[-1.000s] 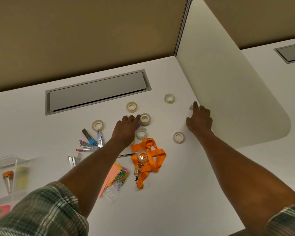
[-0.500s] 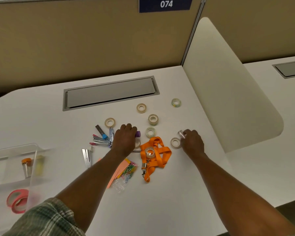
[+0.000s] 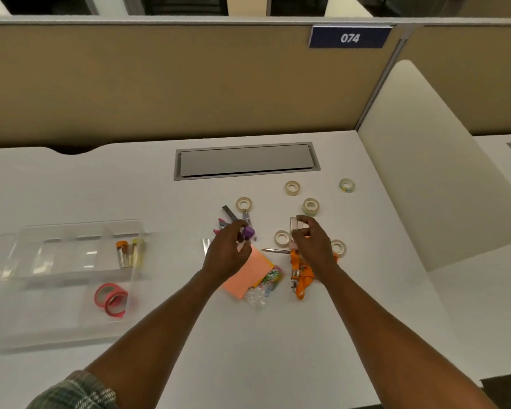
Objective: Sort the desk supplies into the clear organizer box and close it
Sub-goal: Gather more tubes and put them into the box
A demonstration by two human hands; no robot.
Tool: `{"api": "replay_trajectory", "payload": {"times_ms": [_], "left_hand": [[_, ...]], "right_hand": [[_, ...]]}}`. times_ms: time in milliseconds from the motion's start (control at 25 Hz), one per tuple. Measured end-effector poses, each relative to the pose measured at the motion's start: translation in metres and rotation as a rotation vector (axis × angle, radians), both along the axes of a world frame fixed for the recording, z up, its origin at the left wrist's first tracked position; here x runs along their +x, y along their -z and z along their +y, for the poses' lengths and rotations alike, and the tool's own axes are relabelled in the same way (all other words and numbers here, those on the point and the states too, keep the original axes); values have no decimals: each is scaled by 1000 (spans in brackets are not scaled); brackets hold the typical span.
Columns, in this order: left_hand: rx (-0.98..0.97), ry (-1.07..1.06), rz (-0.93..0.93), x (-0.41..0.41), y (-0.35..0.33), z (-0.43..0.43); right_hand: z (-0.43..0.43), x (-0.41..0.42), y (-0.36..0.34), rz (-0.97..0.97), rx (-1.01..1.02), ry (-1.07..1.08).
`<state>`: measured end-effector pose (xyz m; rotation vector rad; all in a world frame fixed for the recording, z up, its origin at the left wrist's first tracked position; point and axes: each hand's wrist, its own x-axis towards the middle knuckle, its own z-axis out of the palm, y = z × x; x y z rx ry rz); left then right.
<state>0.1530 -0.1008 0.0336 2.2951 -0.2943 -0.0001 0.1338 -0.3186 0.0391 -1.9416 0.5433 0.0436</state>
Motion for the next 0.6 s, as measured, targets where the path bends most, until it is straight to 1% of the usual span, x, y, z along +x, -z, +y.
{"api": "replay_trajectory", "payload": {"times_ms": [160,280,360,440,600], "left_hand": [[24,-78,35,-17,-8,66],[22,-175,45,-27,-11,124],[13,-259,46,-33,-11,161],[17,-347,52,-37,-10,196],[45,-476,81,-35,-10,251]], "right_hand": [[86,3,-13,24,231,-104],[155,1,-20,29,257,-179],[198,-1,-21,51,244,-245],[235,-2,-23,55,179,-288],[290,0,-28,29,78,-291]]}}
